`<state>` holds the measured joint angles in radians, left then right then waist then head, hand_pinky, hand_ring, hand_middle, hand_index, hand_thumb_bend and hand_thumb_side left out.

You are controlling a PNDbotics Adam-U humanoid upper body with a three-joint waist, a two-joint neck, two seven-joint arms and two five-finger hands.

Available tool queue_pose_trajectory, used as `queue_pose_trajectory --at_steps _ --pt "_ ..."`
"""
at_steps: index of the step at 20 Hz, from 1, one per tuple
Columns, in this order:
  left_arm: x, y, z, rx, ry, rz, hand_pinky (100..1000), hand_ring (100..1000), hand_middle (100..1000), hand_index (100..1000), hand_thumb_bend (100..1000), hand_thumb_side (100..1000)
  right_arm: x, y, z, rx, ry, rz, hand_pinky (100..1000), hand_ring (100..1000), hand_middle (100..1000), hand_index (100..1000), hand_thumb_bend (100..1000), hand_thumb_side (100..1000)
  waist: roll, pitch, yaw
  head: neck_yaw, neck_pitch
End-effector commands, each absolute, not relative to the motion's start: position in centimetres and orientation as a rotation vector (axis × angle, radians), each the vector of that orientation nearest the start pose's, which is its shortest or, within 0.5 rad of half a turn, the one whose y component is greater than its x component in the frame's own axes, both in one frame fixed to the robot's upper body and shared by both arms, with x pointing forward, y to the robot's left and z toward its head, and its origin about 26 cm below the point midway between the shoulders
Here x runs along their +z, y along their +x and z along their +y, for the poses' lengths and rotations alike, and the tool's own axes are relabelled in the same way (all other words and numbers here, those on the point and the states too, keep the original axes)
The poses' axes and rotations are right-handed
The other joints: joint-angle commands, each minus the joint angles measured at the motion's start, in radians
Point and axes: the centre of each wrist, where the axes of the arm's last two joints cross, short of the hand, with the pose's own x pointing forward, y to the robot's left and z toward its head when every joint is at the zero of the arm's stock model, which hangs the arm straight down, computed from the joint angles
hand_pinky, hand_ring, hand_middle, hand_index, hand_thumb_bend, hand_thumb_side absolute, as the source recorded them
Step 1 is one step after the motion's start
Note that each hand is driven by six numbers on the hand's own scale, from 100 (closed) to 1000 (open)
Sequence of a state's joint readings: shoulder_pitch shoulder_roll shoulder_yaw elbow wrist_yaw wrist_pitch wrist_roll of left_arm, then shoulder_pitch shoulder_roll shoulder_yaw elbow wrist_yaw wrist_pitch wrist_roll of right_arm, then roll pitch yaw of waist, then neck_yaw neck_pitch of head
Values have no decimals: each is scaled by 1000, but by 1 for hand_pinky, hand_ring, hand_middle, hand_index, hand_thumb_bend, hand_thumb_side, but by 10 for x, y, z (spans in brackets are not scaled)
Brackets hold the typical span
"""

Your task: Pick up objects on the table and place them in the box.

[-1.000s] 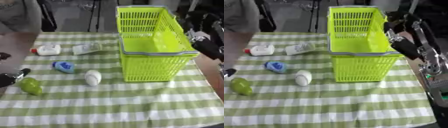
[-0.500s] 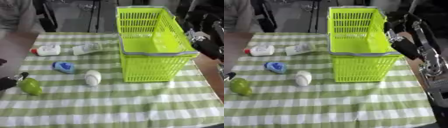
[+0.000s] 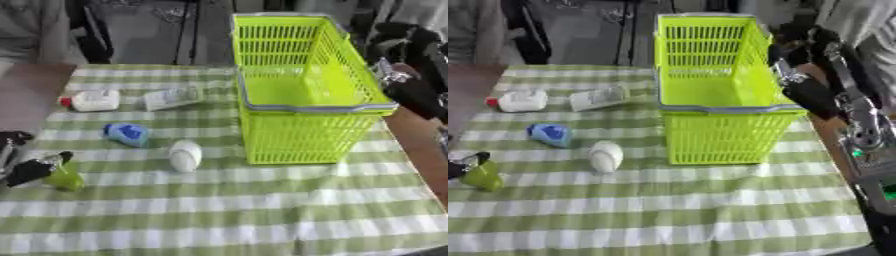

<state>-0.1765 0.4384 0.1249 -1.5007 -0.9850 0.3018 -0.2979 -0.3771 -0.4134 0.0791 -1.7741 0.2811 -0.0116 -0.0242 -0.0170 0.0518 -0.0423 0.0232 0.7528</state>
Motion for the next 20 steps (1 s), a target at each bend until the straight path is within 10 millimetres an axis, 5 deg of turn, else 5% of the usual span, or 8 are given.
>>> queue_pose_trajectory --at_steps 1,20 --pt "79 325 376 -888 1071 -971 434 816 746 848 744 666 185 338 -269 656 -533 -2126 620 572 704 854 274 581 2 -10 -2 4 -5" --pt "65 326 374 -980 1047 -891 412 785 744 836 783 628 185 338 -269 655 -531 -2127 620 573 704 854 271 581 2 -9 -6 2 -3"
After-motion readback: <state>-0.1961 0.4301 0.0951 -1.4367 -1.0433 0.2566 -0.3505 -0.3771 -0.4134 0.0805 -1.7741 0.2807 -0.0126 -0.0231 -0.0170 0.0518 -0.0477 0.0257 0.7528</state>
